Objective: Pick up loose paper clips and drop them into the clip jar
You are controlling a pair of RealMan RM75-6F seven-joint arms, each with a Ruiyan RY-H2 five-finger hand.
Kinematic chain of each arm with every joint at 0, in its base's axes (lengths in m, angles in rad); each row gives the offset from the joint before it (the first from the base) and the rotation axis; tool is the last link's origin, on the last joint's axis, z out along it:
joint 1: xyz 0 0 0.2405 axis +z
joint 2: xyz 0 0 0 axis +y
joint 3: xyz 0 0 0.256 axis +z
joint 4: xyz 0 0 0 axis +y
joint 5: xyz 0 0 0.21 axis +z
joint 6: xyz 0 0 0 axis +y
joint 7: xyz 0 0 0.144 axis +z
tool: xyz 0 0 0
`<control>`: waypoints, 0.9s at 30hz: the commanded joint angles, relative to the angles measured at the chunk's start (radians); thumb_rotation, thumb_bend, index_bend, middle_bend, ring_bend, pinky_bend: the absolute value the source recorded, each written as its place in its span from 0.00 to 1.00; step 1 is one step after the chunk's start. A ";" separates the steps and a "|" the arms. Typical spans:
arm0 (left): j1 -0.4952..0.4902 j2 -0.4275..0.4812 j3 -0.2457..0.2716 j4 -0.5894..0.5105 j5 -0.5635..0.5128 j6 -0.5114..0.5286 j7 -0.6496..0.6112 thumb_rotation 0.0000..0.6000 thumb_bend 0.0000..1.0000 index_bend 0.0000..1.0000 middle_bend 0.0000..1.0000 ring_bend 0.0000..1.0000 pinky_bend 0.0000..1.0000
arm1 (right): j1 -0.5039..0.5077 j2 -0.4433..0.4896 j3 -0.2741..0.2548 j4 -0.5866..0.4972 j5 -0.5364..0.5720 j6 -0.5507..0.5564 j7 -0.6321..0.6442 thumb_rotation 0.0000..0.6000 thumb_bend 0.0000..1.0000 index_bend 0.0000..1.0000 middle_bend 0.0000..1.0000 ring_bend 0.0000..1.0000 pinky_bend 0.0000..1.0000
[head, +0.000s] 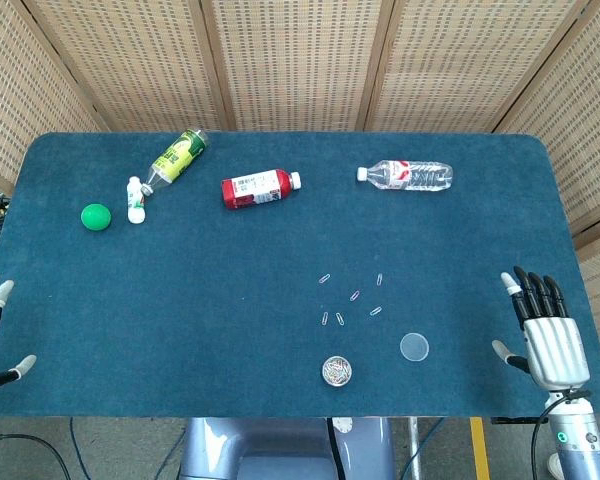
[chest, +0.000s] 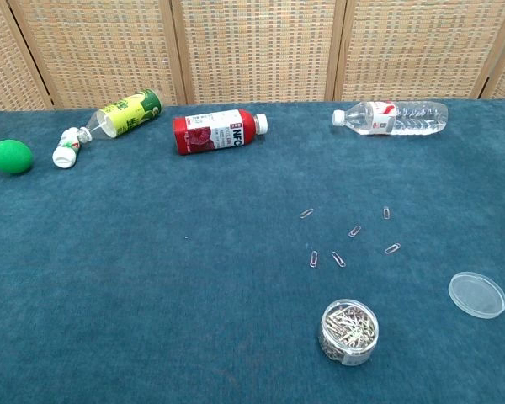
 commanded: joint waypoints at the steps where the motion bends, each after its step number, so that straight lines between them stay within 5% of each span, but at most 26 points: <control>1: 0.000 0.000 0.000 0.001 -0.002 -0.002 0.000 1.00 0.00 0.00 0.00 0.00 0.00 | -0.002 -0.005 0.002 0.009 -0.016 -0.003 0.009 1.00 0.00 0.00 0.00 0.00 0.00; 8: -0.002 -0.004 -0.004 0.004 -0.010 -0.006 0.004 1.00 0.00 0.00 0.00 0.00 0.00 | 0.026 -0.011 0.003 0.009 -0.037 -0.068 0.040 1.00 0.00 0.00 0.00 0.00 0.00; 15: -0.011 -0.013 -0.015 0.007 -0.034 -0.022 0.022 1.00 0.00 0.00 0.00 0.00 0.00 | 0.206 -0.037 0.074 -0.043 0.021 -0.351 -0.034 1.00 0.18 0.29 0.00 0.00 0.00; 27: -0.030 -0.031 -0.027 0.030 -0.087 -0.066 0.042 1.00 0.00 0.00 0.00 0.00 0.00 | 0.384 -0.169 0.156 0.033 0.201 -0.600 -0.125 1.00 0.32 0.43 0.00 0.00 0.00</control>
